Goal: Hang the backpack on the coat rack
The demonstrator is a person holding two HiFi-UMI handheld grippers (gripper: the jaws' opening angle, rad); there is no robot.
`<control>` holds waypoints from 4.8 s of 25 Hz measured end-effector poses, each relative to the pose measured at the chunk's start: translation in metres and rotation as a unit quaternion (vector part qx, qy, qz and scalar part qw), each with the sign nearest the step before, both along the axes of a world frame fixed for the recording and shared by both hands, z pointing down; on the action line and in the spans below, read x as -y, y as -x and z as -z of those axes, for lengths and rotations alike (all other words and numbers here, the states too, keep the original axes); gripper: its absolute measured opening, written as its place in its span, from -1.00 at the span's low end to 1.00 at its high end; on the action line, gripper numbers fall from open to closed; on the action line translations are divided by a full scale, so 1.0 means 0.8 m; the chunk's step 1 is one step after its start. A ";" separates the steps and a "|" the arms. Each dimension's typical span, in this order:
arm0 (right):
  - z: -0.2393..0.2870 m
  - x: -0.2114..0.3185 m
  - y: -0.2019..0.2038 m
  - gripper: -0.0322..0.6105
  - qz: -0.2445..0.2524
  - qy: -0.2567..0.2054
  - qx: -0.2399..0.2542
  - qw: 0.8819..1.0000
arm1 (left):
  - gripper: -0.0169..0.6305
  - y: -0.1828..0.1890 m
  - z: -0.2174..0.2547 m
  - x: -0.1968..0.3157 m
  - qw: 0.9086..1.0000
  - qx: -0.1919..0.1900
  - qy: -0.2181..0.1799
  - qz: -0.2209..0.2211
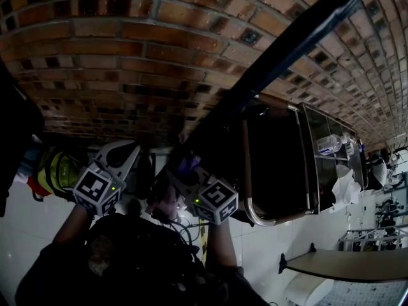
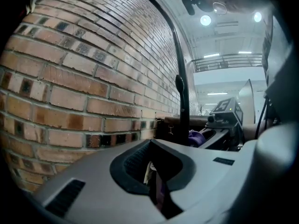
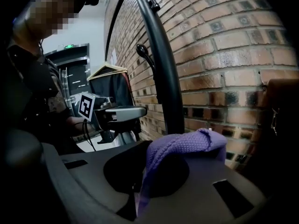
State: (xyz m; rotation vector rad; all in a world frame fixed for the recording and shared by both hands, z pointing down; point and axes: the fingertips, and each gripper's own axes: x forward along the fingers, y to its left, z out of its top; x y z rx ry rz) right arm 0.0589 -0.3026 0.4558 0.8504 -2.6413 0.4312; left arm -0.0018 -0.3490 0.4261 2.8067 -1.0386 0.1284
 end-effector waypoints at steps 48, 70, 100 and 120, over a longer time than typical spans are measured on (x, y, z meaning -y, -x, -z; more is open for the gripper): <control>-0.016 -0.006 -0.021 -0.77 0.025 -0.005 -0.154 0.988 | -0.82 -0.007 -0.015 0.012 1.000 -0.001 0.021 0.001; -0.062 -0.007 0.002 -0.81 -0.057 0.042 -0.042 0.997 | -0.82 0.006 -0.033 0.013 0.999 0.003 0.030 0.018; 0.017 -0.135 -0.132 -0.65 -0.265 -0.121 0.053 0.955 | -0.82 -0.042 -0.005 -0.194 1.000 0.010 0.019 0.015; 0.081 -0.397 -0.081 -0.87 -0.237 -0.155 0.183 0.941 | -0.82 0.003 0.018 -0.454 0.999 0.013 0.010 0.036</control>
